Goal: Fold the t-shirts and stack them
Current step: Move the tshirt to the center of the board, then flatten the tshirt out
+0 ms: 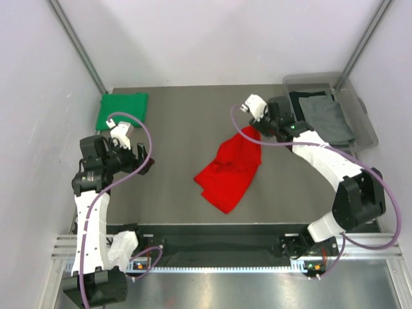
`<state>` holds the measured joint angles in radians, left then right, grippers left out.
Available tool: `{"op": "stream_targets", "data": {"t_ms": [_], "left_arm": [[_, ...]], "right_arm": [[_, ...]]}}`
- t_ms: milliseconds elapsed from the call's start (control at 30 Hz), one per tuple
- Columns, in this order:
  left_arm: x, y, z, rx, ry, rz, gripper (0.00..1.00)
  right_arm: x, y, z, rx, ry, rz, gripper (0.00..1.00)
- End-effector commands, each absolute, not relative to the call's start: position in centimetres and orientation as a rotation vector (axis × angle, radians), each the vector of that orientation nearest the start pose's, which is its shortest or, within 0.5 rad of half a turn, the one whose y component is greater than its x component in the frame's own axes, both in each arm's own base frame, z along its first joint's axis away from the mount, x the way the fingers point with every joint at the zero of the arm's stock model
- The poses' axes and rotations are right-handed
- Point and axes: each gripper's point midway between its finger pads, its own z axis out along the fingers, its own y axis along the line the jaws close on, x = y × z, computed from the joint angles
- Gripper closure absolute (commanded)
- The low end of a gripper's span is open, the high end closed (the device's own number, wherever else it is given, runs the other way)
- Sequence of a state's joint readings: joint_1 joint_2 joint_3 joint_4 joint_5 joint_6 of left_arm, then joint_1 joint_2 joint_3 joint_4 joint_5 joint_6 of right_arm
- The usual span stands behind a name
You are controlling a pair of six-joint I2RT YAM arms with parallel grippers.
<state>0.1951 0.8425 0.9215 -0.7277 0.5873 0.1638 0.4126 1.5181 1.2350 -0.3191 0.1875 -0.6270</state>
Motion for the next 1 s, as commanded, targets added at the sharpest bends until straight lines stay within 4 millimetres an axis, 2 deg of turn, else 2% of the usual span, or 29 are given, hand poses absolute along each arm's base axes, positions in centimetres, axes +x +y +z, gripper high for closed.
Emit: {"op": "stream_targets", "data": {"t_ms": [0, 67, 100, 133, 233, 400, 467, 633, 800, 967], "left_arm": [[24.8, -5.0, 22.1, 0.317, 2.103, -0.487, 0.14], [24.6, -5.3, 21.6, 0.326, 2.111, -0.517, 0.15], [24.6, -5.3, 21.3, 0.327, 2.120, -0.517, 0.16], [24.7, -5.2, 21.1, 0.328, 2.127, -0.511, 0.18], [24.5, -4.7, 20.6, 0.325, 2.154, -0.483, 0.23], [24.3, -4.3, 20.7, 0.330, 2.139, -0.441, 0.29], [24.3, -4.2, 20.7, 0.324, 2.137, -0.432, 0.30], [24.1, -4.2, 21.1, 0.325, 2.122, -0.439, 0.31], [24.1, -4.1, 21.0, 0.322, 2.122, -0.436, 0.30], [24.1, -4.2, 21.0, 0.318, 2.122, -0.445, 0.30]], "right_arm": [[39.4, 16.1, 24.7, -1.028, 1.754, -0.121, 0.44], [36.3, 18.9, 22.2, -1.193, 1.732, -0.012, 0.43], [35.6, 19.8, 21.2, -1.259, 1.715, 0.012, 0.44], [34.7, 20.4, 19.2, -1.324, 1.736, 0.036, 0.46], [33.2, 22.8, 16.3, -1.453, 1.712, 0.071, 0.47], [31.0, 26.8, 14.3, -1.595, 1.650, 0.153, 0.47], [30.7, 28.3, 13.6, -1.639, 1.639, 0.159, 0.47], [31.6, 29.9, 11.5, -1.698, 1.669, 0.149, 0.47], [32.3, 30.3, 9.4, -1.715, 1.715, 0.134, 0.48], [33.2, 30.0, 8.2, -1.709, 1.744, 0.075, 0.50]]}}
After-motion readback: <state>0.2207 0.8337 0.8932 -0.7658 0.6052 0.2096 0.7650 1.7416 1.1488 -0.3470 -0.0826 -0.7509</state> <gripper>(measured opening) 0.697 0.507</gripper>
